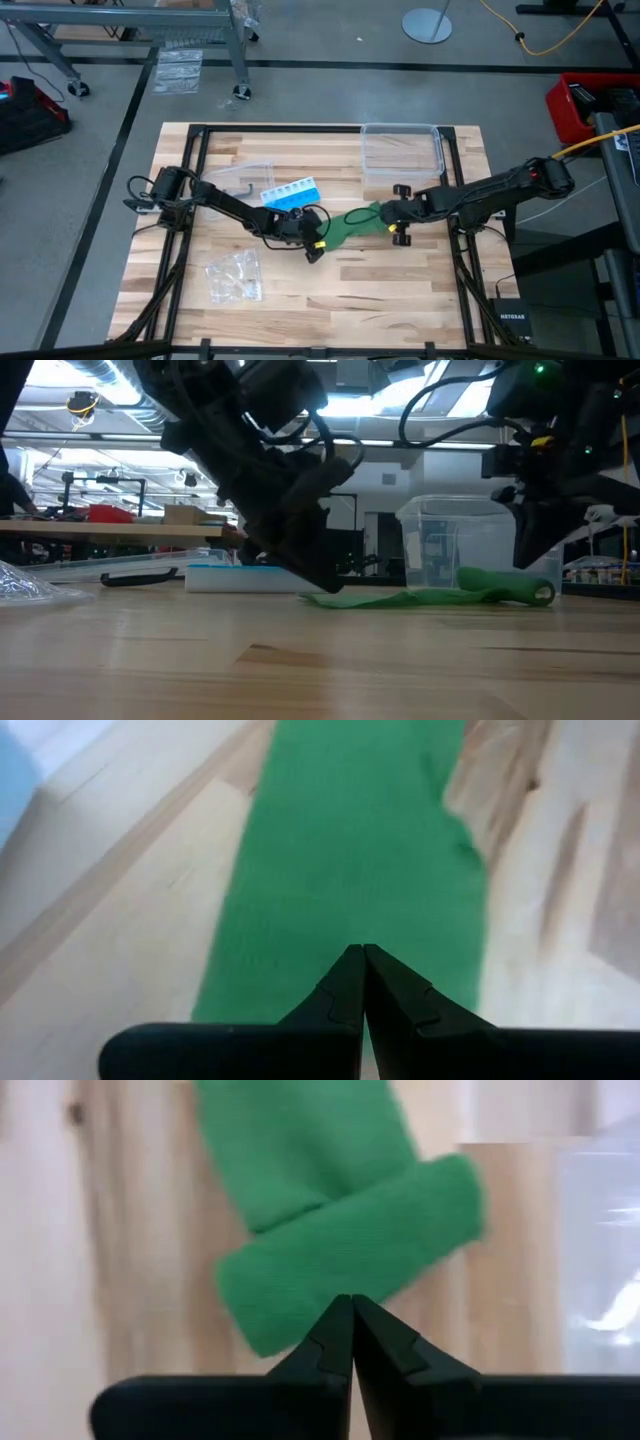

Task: Roll bandage
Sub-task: Roll the green bandage

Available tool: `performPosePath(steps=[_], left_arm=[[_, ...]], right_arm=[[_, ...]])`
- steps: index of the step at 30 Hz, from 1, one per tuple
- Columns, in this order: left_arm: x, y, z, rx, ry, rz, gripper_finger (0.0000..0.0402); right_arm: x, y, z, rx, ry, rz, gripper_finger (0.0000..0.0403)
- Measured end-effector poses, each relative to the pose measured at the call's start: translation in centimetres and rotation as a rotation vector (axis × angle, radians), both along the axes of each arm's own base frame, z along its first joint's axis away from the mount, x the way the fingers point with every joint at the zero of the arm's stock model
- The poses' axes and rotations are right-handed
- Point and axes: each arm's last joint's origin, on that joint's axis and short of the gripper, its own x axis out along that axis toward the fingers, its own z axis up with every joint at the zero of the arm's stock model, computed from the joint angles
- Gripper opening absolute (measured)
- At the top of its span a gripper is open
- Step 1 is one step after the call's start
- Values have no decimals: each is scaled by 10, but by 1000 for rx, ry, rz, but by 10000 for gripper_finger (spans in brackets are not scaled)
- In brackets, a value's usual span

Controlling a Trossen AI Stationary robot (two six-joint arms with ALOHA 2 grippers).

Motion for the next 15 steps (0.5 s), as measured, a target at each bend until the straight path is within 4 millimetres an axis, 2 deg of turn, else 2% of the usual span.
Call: performPosePath(steps=[5,15], left_arm=[[-5,3,-4,-1,71,32,0],[-8,3,-5,5,100,35,0]], right_arm=[[0,-1,1,-39,-12,-20,4],[-1,-2,1,-62,-10,-33,4]])
